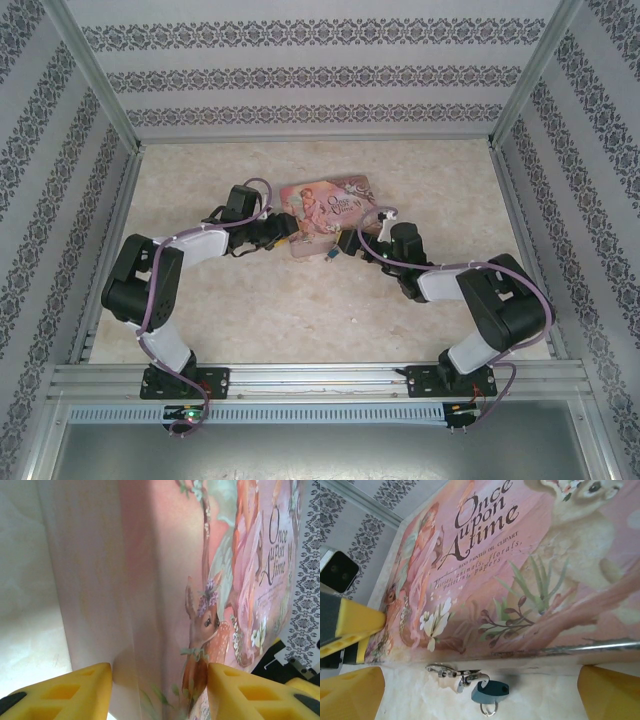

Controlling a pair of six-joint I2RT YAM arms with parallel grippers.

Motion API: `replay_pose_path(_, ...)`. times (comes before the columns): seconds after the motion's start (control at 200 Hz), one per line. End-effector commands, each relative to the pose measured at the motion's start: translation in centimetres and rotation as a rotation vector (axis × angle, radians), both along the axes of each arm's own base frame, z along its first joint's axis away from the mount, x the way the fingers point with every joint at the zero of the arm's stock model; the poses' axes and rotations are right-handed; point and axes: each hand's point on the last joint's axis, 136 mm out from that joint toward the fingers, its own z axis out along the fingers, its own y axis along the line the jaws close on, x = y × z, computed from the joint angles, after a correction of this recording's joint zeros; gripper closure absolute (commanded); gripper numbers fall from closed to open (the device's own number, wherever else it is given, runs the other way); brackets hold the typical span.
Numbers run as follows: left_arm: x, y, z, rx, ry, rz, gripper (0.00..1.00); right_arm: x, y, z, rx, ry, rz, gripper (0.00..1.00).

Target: Unlock a padlock with a key

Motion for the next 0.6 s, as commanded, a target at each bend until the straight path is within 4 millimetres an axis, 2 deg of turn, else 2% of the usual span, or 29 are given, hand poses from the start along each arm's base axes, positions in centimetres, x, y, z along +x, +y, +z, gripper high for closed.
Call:
replay_pose_path(0.0, -2.7, 1.2, -3.1, 0.052, 0.129, 0.014, 0.49, 1.2, 1.1, 1.8, 0.015, -0.080, 0.055, 0.02)
replay_pose_path(0.255, -2.1, 1.0, -1.7, 0.029, 0.094, 0.021, 0.48, 1.0, 0.8, 1.4, 0.004, -0.075, 0.051, 0.01)
replay_pose_path(0.595, -0.8, 1.7, 2.3, -0.003, 0.004, 0.039, 0.45, -0.7, -1.1, 1.7, -0.023, -0.094, 0.016, 0.01)
